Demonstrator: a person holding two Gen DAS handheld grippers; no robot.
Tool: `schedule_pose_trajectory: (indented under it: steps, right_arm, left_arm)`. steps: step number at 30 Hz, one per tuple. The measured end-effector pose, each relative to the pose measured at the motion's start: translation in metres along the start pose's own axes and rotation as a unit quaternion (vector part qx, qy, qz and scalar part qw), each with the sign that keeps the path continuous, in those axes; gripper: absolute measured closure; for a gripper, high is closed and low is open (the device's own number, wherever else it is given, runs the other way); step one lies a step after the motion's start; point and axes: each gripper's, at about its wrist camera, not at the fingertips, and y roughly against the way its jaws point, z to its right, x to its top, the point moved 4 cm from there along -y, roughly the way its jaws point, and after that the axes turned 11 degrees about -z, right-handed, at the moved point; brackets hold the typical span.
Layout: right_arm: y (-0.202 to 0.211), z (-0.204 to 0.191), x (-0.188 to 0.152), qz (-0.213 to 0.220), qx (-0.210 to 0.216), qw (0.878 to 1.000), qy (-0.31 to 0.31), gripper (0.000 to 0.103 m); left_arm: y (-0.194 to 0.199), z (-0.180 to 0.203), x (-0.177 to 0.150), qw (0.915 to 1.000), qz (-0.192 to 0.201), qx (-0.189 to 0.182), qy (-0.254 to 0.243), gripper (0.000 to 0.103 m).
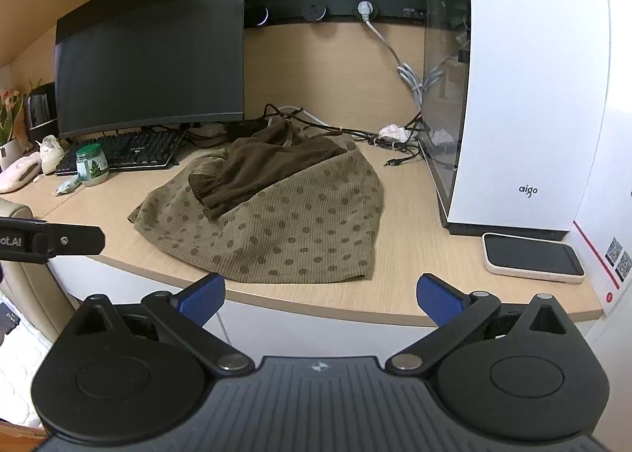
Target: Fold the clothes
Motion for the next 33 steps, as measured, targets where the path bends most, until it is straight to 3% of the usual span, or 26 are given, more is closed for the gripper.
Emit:
schedule_pose_trajectory:
  steps: [13,18,33]
  right_arm:
    - [-0.007,-0.01,-0.007,-0.019,0.007,1.0,0.003,0.0]
    - [0.0,-0.018,-0.005,-0.004,0.022,1.0,0.011,0.0]
    - [-0.001,-0.006,0.0,-0.009,0.028,1.0,-0.011,0.0]
  left_arm:
    - [0.004,-0.003,0.0,0.9999,0.003,-0.011,0.012,0.0]
    - [0.004,-0.003,0.0,0.9998,0.001,-0.012,0.013,0.0]
    - [0.003,-0.003,0.0,0.9998,-0.005,-0.014,0.016,0.0]
